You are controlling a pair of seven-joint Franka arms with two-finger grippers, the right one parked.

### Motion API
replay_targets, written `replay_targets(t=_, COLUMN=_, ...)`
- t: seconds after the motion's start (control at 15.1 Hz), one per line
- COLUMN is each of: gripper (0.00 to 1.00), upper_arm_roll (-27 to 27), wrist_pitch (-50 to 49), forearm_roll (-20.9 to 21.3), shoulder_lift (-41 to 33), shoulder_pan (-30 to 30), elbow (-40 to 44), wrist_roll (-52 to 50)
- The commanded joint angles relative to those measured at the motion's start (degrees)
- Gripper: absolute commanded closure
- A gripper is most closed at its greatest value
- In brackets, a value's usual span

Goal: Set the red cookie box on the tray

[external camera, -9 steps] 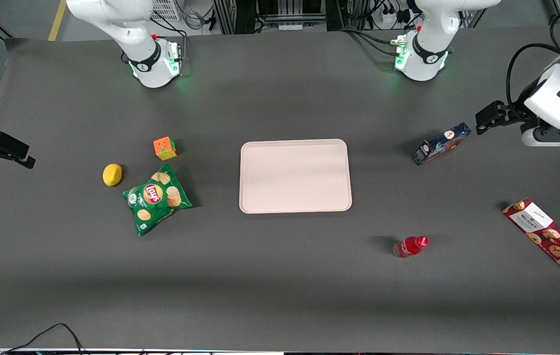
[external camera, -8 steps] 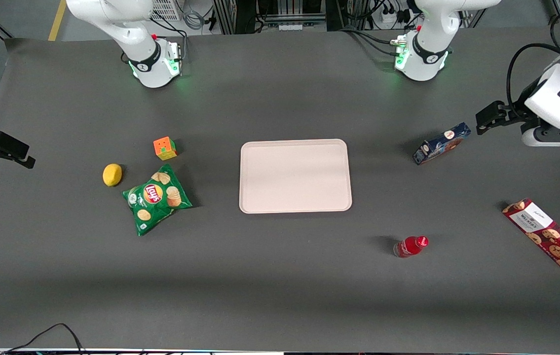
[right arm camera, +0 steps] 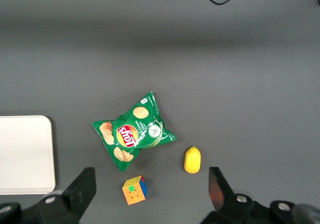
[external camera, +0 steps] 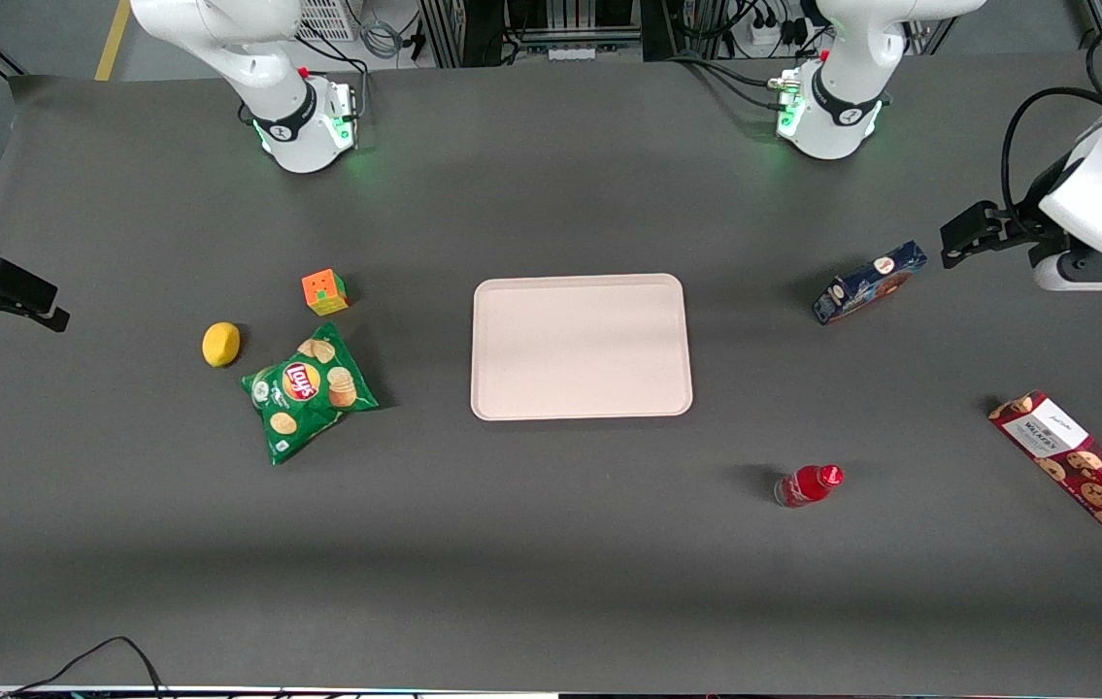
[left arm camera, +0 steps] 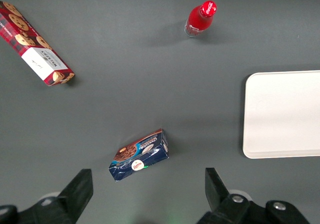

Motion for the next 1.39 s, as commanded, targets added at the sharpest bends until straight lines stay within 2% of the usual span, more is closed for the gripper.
replay_targets(t=0.0, gripper=0.00, upper_arm_roll=0.40, wrist_pitch=0.00, forearm_roll=0.56, shoulder_lift=0.73, shoulder_pan=0.06, elbow=0.81, wrist_roll=0.23)
replay_targets(t=0.73, gripper=0.00, upper_arm_roll=11.72, wrist_pitch=10.98, forearm_roll=0.30, shoulder_lift=2.66, shoulder_pan=-0.47, elbow=-3.85, wrist_roll=-0.38)
replay_targets(t=0.99, gripper=0.00, upper_arm_roll=16.47, wrist_pitch=16.43, forearm_roll=0.30, shoulder_lift=6.17, shoulder_pan=-0.65, elbow=-3.85, wrist_roll=-1.00)
replay_targets(t=1.32, gripper=0.00, upper_arm_roll=24.73, wrist_pitch=24.07, forearm_roll=-0.40, shoulder_lift=14.42, shoulder_pan=-1.44, elbow=-3.77, wrist_roll=0.14)
